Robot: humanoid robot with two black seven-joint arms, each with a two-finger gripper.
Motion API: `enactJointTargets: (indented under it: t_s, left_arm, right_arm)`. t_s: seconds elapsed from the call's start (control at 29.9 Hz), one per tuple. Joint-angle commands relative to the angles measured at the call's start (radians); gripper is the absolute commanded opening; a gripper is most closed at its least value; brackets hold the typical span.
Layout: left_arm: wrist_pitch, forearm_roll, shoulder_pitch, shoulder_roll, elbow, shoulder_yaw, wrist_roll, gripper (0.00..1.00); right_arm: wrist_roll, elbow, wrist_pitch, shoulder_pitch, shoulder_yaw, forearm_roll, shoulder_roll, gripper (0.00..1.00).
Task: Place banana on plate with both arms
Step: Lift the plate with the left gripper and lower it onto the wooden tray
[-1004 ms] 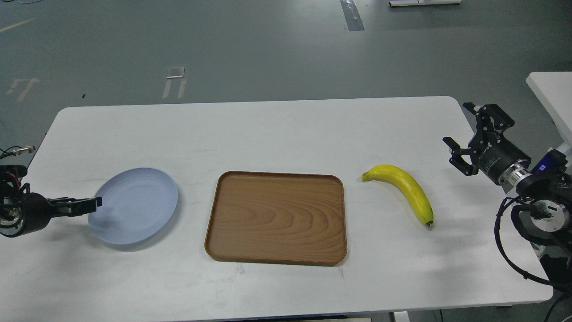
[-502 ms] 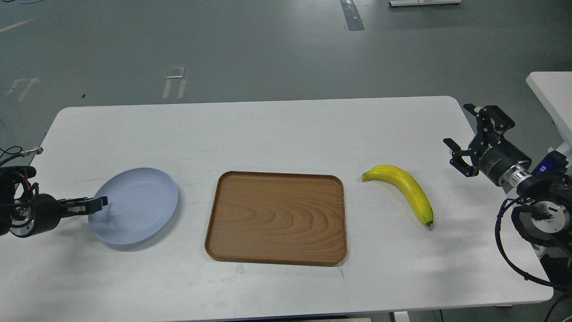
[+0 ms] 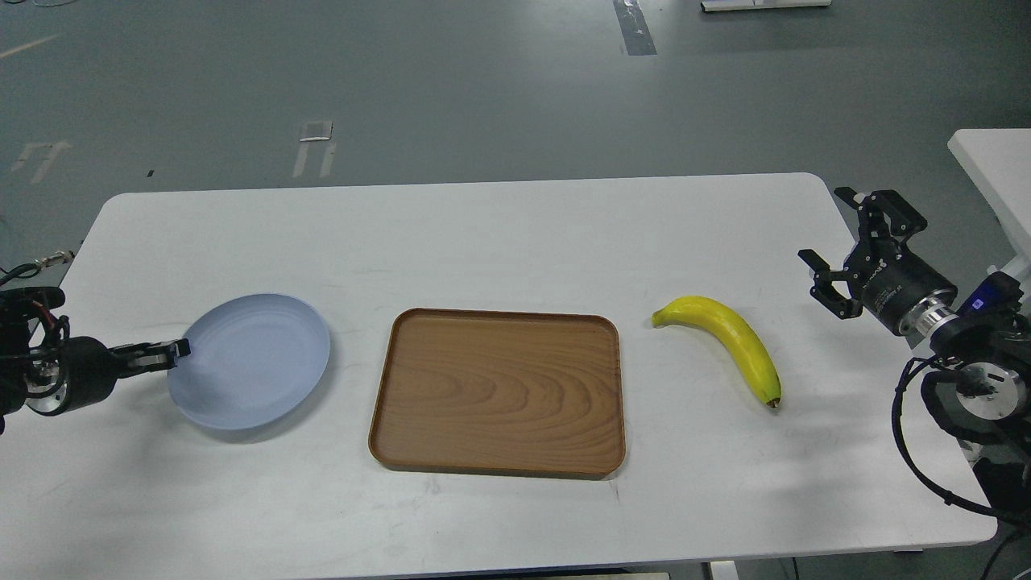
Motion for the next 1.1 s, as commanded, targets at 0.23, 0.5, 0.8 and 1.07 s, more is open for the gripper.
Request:
enactJointTargets:
  t_s: [0.23,0.5,0.8,1.07]
  left_arm:
    - [-0.090,0.011,-0.264,0.004,-0.217,0.004,0.000,0.00]
    - [-0.131,0.145,-0.397,-0.212,-0.252,0.093,0.000,0.00]
    - [-0.131,0.149,-0.451,-0.518,-0.062,0.221,0.000,0.00]
    - [-0.131,0.145,-0.422,-0.592,0.019,0.302,0.000,0.00]
  right_arm:
    - [0.000,-0.001,0.000,0.006,0.000,0.000,-0.006,0.99]
    - [0.000,-0.002,0.000,-0.002,0.000,0.000,-0.009,0.99]
    - [0.000,-0.007,0.000,-0.002,0.000,0.000,-0.011,0.99]
    - [0.000,-0.011,0.000,-0.005,0.000,0.000,-0.011,0.99]
